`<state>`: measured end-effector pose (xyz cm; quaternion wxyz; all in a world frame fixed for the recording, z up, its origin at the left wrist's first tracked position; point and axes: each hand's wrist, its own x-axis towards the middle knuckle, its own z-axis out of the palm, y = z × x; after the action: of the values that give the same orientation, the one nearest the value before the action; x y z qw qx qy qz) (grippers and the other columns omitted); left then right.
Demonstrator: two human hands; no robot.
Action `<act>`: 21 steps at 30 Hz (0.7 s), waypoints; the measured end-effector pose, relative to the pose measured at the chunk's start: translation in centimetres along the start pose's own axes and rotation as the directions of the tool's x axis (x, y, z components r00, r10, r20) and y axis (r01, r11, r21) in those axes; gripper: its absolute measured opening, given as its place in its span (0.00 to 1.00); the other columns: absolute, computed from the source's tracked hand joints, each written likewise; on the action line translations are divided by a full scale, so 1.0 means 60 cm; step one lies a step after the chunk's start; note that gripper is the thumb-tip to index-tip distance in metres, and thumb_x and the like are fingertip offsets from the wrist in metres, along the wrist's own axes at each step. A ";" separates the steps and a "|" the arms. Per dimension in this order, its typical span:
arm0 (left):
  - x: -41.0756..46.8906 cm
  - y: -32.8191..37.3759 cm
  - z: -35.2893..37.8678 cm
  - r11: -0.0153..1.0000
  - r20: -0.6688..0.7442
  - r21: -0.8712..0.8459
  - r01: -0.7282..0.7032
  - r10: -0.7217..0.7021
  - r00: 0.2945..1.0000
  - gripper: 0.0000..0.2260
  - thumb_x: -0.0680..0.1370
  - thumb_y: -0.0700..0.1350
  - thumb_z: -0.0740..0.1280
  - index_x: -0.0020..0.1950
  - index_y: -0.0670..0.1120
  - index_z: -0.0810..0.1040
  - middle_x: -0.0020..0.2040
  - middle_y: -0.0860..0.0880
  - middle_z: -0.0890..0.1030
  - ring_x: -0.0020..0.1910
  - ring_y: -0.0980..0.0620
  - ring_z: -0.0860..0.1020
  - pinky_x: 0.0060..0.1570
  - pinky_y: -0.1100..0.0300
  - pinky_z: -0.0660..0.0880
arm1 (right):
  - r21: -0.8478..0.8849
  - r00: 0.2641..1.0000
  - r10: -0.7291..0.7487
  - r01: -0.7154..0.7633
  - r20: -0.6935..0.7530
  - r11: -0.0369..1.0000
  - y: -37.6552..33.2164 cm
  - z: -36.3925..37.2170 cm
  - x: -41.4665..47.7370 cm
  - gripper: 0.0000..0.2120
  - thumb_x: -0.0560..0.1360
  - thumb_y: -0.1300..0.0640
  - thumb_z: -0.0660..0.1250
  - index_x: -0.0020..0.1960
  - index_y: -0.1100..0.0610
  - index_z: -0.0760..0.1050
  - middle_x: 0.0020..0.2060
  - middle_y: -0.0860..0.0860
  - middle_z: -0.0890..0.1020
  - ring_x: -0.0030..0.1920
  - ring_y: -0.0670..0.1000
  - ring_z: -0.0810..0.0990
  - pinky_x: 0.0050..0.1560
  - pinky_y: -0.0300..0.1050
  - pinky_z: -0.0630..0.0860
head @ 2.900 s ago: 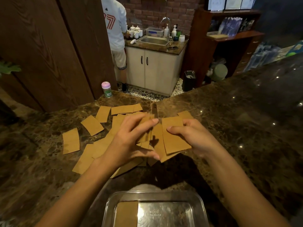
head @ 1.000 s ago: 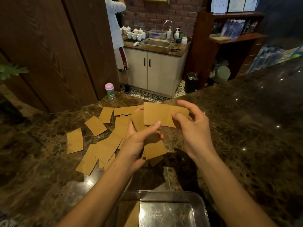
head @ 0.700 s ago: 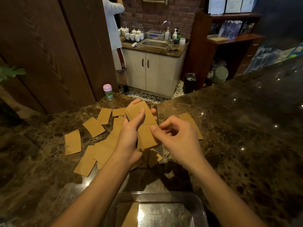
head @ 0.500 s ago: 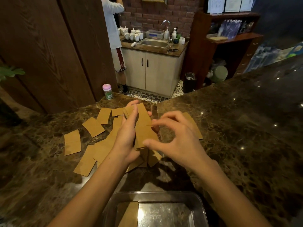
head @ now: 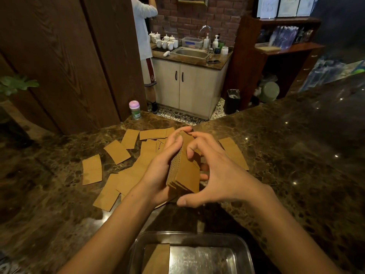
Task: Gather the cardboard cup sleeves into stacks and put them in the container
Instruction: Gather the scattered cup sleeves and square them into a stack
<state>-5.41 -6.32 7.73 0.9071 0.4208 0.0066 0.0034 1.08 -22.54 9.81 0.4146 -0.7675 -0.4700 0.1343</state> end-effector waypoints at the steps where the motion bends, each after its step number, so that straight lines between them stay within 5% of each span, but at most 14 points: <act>1: 0.001 0.000 0.000 1.000 -0.005 0.007 0.000 0.000 1.000 0.14 0.82 0.51 0.64 0.66 0.52 0.79 0.58 0.45 0.83 0.51 0.46 0.84 0.45 0.48 0.82 | -0.009 1.000 -0.007 0.007 0.013 1.000 -0.001 0.000 0.000 0.35 0.60 0.39 0.86 0.56 0.39 0.66 0.73 0.32 0.57 0.71 0.31 0.62 0.50 0.31 0.81; 5: 0.001 -0.001 0.001 1.000 -0.027 0.018 0.019 -0.019 0.999 0.15 0.81 0.56 0.65 0.65 0.53 0.80 0.56 0.45 0.85 0.50 0.44 0.86 0.41 0.47 0.83 | -0.052 0.999 -0.039 0.039 -0.002 0.998 -0.003 0.002 0.004 0.36 0.60 0.39 0.85 0.57 0.39 0.65 0.72 0.33 0.59 0.70 0.31 0.63 0.47 0.30 0.80; 8: 0.001 -0.003 0.004 0.999 -0.053 0.015 0.044 -0.043 0.998 0.18 0.81 0.57 0.64 0.70 0.57 0.79 0.63 0.44 0.84 0.56 0.45 0.84 0.46 0.51 0.83 | -0.038 0.998 -0.052 0.053 0.021 0.998 -0.004 0.005 0.003 0.38 0.59 0.39 0.86 0.58 0.38 0.63 0.73 0.36 0.59 0.72 0.40 0.66 0.51 0.38 0.84; 12: -0.004 0.000 0.004 0.997 -0.042 0.075 0.035 -0.032 0.999 0.18 0.81 0.57 0.64 0.67 0.50 0.79 0.58 0.42 0.82 0.51 0.46 0.83 0.41 0.50 0.82 | -0.162 0.996 -0.085 0.078 -0.037 0.984 -0.010 0.010 0.003 0.37 0.59 0.39 0.84 0.56 0.38 0.62 0.69 0.39 0.64 0.70 0.43 0.67 0.57 0.46 0.81; 21: -0.024 0.009 -0.007 0.998 -0.020 0.025 0.057 -0.057 0.998 0.20 0.78 0.58 0.68 0.66 0.49 0.78 0.51 0.42 0.82 0.46 0.45 0.83 0.40 0.50 0.83 | -0.044 0.994 -0.107 0.107 -0.011 0.993 -0.022 0.027 0.004 0.39 0.60 0.40 0.86 0.59 0.40 0.63 0.75 0.42 0.59 0.77 0.46 0.62 0.59 0.40 0.82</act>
<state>-6.88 -5.68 7.91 0.9012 0.4321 0.0274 -0.0184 -0.58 -21.24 9.86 0.4078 -0.7510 -0.5104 0.0965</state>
